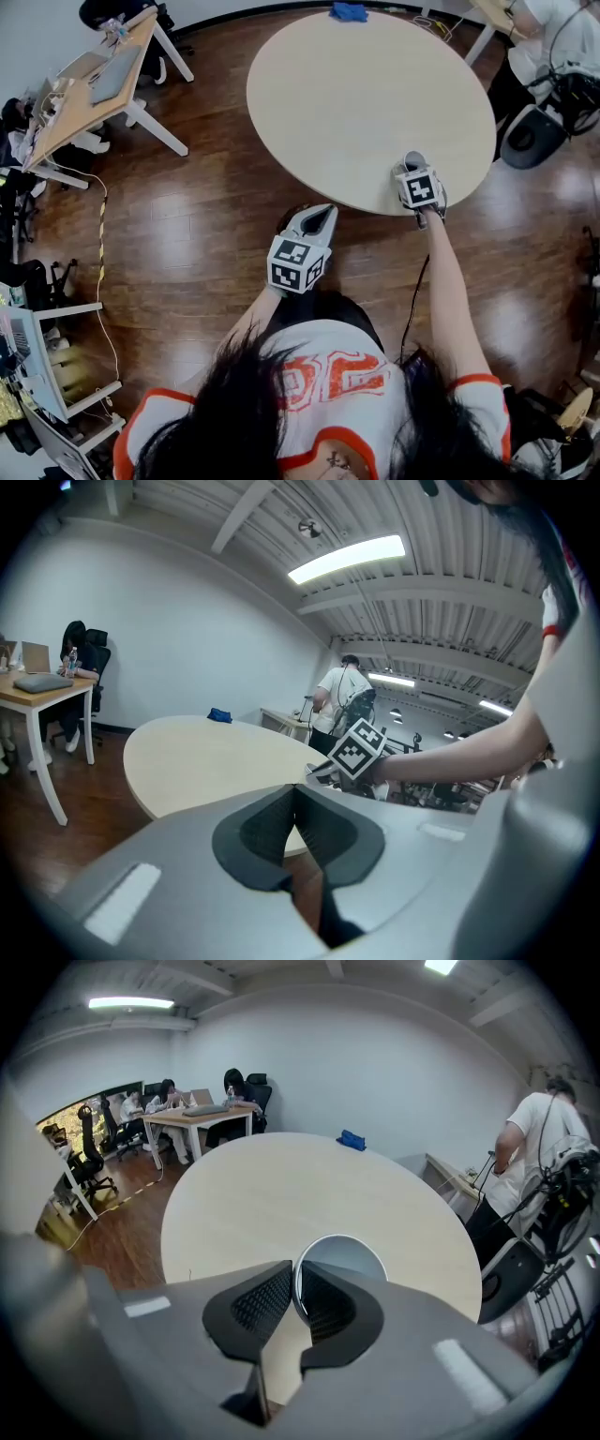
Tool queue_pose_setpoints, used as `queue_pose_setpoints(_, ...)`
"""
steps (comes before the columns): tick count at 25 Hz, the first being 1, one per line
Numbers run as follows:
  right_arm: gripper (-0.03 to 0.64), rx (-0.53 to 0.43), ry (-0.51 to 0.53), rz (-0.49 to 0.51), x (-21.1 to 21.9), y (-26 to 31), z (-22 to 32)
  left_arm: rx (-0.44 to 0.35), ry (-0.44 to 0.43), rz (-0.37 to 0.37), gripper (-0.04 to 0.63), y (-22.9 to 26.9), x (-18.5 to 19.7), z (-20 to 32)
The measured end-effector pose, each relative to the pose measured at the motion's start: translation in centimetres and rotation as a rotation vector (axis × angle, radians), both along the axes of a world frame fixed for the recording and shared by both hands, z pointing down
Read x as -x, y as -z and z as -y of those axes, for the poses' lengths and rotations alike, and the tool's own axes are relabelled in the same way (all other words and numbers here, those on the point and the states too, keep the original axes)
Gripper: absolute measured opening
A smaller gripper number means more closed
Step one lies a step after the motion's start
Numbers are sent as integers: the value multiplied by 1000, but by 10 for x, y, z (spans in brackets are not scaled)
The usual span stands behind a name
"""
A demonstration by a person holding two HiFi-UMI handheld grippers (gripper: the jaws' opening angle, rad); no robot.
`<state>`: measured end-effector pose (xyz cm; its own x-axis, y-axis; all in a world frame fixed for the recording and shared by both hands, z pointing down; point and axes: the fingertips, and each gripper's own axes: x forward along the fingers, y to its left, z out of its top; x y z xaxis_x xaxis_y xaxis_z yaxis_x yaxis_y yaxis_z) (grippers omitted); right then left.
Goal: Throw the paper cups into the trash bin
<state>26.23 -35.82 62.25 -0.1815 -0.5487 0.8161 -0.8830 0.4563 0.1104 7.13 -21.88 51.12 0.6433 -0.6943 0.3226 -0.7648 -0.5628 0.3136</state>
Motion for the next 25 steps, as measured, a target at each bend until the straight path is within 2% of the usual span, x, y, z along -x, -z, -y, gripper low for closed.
queue_pose_setpoints(6,34,-122,41,63,31,40,-30,-8,51,-13,0,6,12,-1)
queue_pose_setpoints(14,34,-196,94,185,86,79,-87,-15,148,-11,0,10,37,-7)
queue_pose_setpoints(18,33,-207,150,242,117,90,-116,-21,191,1,0,12,43,-15)
queue_pose_setpoints(25,34,-167,235,314,160,92,-158,-29,270,31,0,13,56,-36)
